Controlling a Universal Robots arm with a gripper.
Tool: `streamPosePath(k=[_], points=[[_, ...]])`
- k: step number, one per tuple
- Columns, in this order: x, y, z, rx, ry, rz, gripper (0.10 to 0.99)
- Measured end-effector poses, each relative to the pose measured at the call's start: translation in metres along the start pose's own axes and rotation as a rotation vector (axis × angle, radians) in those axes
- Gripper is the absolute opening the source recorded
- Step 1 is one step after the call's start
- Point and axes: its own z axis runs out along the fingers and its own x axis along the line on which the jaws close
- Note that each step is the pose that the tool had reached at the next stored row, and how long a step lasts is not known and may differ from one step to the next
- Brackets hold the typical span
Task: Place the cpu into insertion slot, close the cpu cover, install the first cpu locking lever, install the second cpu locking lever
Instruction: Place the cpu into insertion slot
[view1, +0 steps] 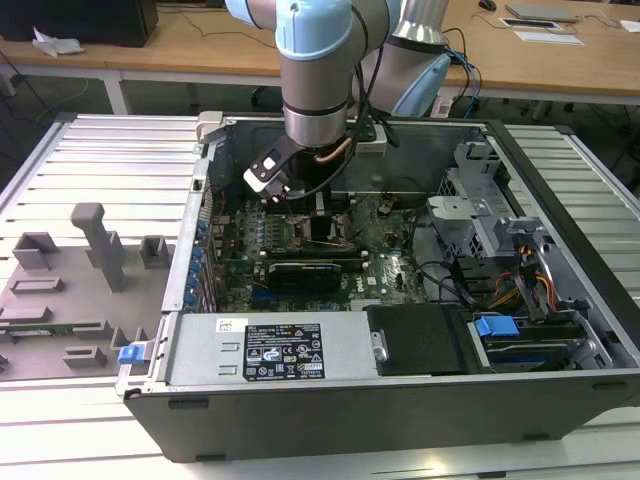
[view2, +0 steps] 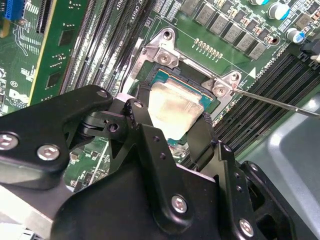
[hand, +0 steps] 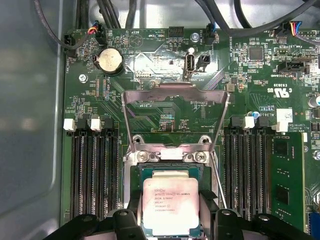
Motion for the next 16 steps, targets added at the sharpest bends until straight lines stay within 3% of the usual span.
streamPosePath(k=[6, 8, 11, 16], points=[[0.0001, 0.0, 0.0003, 0.0, 0.0005, 0.0, 0.553], [0.0, 0.0, 0.0003, 0.0, 0.0001, 0.0, 0.675], [0.0, 0.0001, -0.001, 0.0, -0.0001, 0.0, 0.675], [0.0002, 0.0011, -0.0126, 0.0, -0.0017, 0.0, 0.675]])
